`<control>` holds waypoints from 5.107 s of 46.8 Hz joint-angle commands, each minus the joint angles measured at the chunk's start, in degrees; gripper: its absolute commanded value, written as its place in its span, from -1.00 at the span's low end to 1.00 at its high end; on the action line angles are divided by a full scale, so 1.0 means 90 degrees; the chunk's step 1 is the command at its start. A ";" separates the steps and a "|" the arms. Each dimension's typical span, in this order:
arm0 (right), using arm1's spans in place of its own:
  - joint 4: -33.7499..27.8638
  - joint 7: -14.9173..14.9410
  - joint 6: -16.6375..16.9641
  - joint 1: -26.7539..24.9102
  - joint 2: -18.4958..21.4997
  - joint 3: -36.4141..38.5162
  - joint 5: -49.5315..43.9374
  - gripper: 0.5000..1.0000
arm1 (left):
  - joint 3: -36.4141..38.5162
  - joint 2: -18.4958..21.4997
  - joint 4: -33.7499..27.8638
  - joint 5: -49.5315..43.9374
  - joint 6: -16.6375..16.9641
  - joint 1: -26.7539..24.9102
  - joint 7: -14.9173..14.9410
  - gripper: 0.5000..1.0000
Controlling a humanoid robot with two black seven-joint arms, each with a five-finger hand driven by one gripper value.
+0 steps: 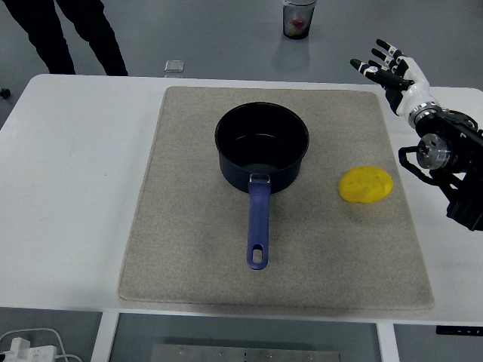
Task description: Put the potato in the blue pot
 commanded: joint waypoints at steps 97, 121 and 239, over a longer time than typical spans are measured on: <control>0.5005 0.0234 0.0703 -0.0028 -0.4462 -0.2422 -0.3503 0.75 | 0.0000 0.0000 -0.0050 0.0010 0.0000 -0.0029 0.0001 0.99; 0.5211 0.0557 0.0693 -0.0028 -0.4462 -0.2549 -0.3797 0.75 | 0.0010 0.0000 -0.0040 0.0000 0.0000 -0.0029 0.0001 0.99; 0.4596 0.1250 -0.0293 -0.0761 -0.3583 -0.2549 -0.5037 0.43 | -0.0010 0.0000 -0.0050 0.0000 0.0000 -0.0029 0.0001 0.99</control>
